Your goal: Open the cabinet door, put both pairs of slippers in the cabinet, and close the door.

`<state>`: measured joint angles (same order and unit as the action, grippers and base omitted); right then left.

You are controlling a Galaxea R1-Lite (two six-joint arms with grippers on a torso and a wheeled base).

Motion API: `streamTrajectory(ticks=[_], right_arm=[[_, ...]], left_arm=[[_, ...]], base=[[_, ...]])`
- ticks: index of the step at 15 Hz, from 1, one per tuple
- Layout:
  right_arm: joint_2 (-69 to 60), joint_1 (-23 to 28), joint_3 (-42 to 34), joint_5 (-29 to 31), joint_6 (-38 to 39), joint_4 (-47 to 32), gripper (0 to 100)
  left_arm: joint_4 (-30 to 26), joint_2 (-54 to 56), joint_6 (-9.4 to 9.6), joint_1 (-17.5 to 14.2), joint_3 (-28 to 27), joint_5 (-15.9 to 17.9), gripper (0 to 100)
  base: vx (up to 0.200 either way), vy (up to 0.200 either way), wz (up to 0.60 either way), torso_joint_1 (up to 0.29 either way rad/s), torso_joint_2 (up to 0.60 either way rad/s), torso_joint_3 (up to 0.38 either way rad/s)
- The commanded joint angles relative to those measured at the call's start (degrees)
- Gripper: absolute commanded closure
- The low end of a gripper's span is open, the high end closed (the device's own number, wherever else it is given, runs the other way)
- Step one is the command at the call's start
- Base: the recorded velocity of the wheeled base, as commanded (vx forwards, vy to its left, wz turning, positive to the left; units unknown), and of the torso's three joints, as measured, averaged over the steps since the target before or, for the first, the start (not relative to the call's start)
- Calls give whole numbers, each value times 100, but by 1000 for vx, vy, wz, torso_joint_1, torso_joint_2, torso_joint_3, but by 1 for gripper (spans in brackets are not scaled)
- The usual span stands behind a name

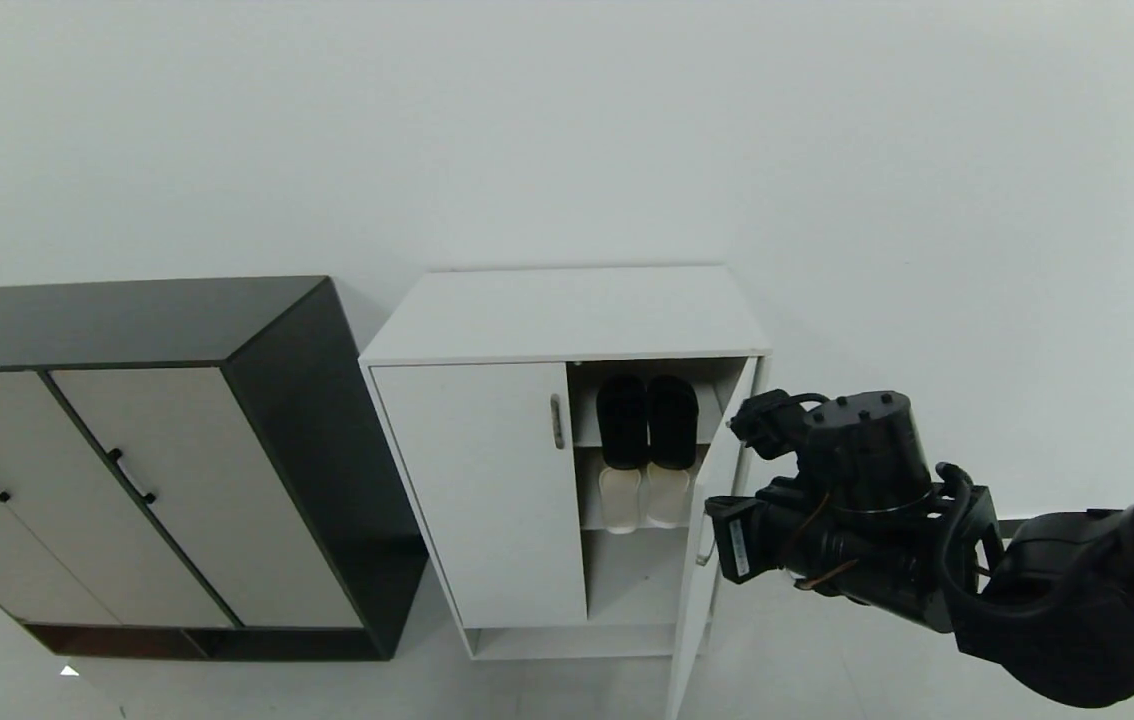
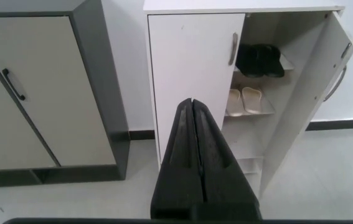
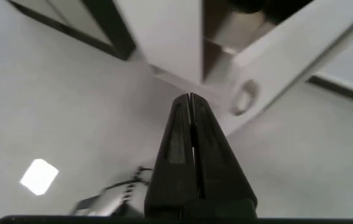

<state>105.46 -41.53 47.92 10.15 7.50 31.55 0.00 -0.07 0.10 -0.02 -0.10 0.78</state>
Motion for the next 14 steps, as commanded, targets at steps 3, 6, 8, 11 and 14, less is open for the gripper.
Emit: streamTrajectory(ticks=[3,6,8,11,14], right_arm=[[-17,198,-160,66,-143,-17,100],[62,260,-257,74,-319,-17,100],[62,286,-301,74,-363,-26,100],[1,277,-371,74,-504,-105,100],[133,277,-327,74,-504,-96,100]], left_arm=[[0,-1,8,-6,1,1,100],[0,-1,8,-6,1,1,100],[0,-1,-1,-6,1,1,100],[9,-1,-1,-6,1,1,100],[9,-1,-1,2,1,1,100]], base=[[133,0,0,3,3,3],[200,0,0,-6,-6,5],[100,0,0,9,6,-1],[0,0,0,0,0,0],[0,0,0,0,0,0]])
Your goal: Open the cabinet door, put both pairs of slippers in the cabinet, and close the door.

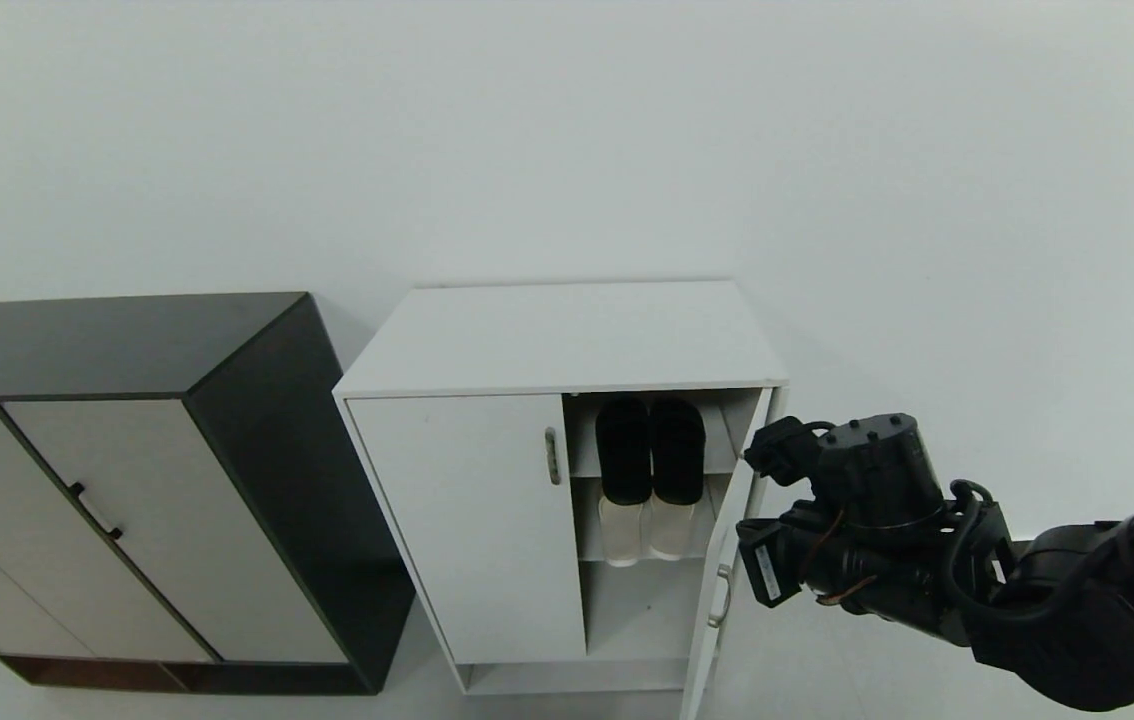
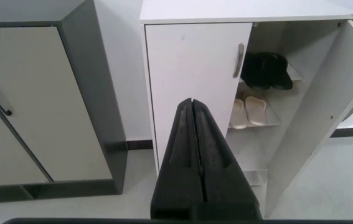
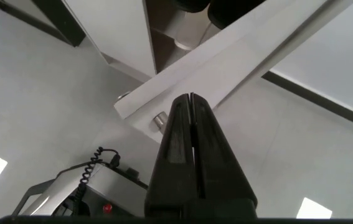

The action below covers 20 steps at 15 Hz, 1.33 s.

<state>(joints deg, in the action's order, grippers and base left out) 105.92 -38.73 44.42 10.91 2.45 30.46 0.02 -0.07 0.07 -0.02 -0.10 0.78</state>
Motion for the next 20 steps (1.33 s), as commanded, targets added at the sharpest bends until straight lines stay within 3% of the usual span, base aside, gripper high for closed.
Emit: streamTrajectory(ticks=[1,13,20], right_arm=[[183,-3,40,-1,1,30,100],[1123,58,858,-19,80,179,100],[1923,357,2070,-45,265,276,100]], left_arm=[[-2,-1,1,2,1,1,100],[6,-1,1,-6,1,1,100],[6,-1,1,-6,1,1,100]], base=[[0,0,0,0,0,0],[0,0,0,0,0,0],[0,0,0,0,0,0]])
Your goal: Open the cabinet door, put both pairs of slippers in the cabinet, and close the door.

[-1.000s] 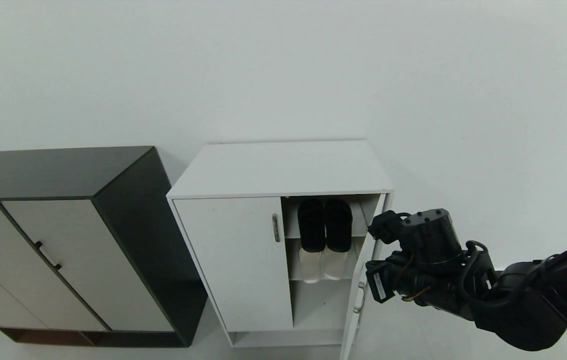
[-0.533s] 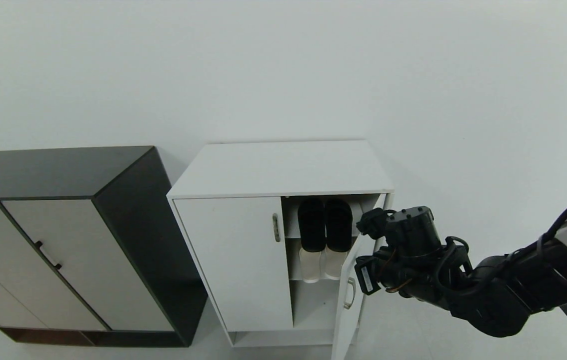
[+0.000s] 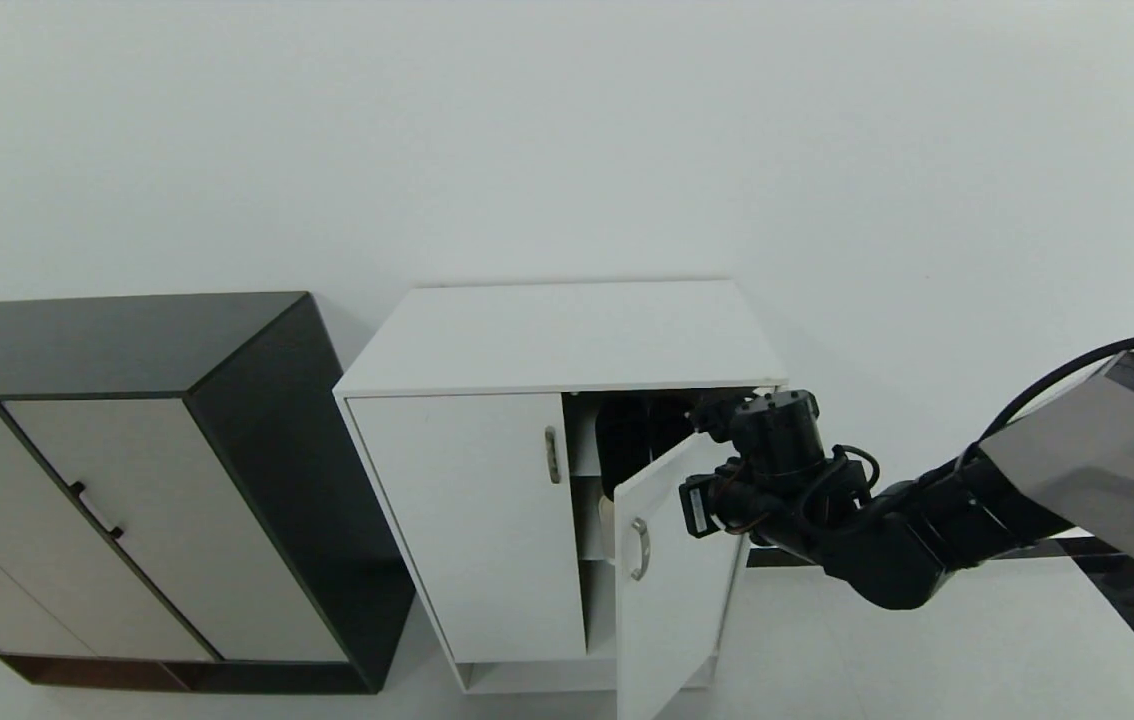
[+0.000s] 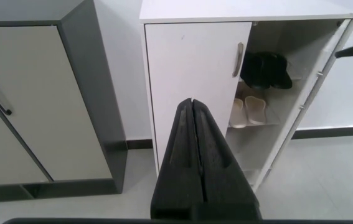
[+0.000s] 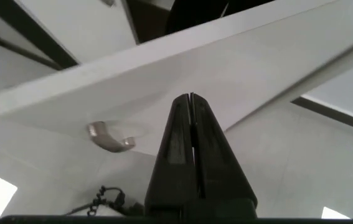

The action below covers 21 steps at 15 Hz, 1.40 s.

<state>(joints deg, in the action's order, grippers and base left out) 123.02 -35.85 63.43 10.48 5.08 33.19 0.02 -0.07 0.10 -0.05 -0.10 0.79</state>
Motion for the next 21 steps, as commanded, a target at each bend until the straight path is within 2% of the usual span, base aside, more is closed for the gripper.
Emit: streamTrajectory(ticks=[1,13,21], right_arm=[[267,131,284,-46,10,3,100],[1225,404,1989,-328,309,-199,100],[1453,650,2402,-328,327,-278,100]], left_arm=[[-2,-1,-1,-4,1,0,100],[6,-1,-10,5,1,-9,100],[-2,-1,-10,-4,1,-9,100]], base=[[0,0,0,0,0,0],[0,0,0,0,0,0],[0,0,0,0,0,0]])
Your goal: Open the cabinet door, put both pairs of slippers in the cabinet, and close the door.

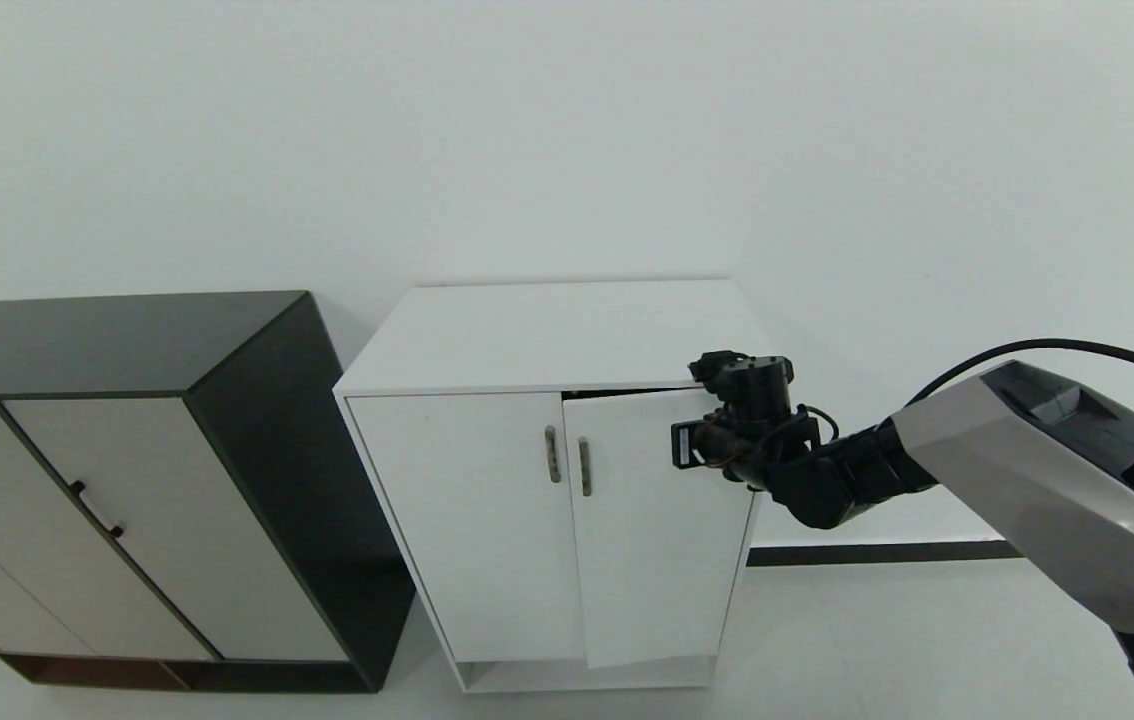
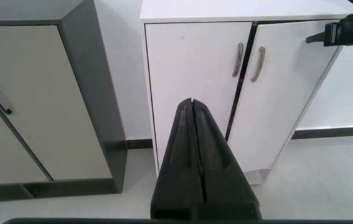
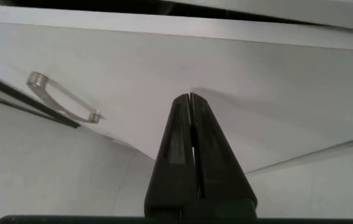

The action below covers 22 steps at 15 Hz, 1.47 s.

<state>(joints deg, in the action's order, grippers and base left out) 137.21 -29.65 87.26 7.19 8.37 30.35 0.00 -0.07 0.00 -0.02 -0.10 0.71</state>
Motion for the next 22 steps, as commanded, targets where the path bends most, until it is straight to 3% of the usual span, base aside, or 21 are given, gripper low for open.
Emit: streamTrajectory(ticks=[1,22], right_arm=[[34,38,28,1,-3,6,100],[219,205,678,19,-3,-188,100]], left_arm=[[0,-1,0,-6,1,0,100],[9,-1,0,2,1,0,100]], base=[[0,0,0,0,0,0],[0,0,0,0,0,0]])
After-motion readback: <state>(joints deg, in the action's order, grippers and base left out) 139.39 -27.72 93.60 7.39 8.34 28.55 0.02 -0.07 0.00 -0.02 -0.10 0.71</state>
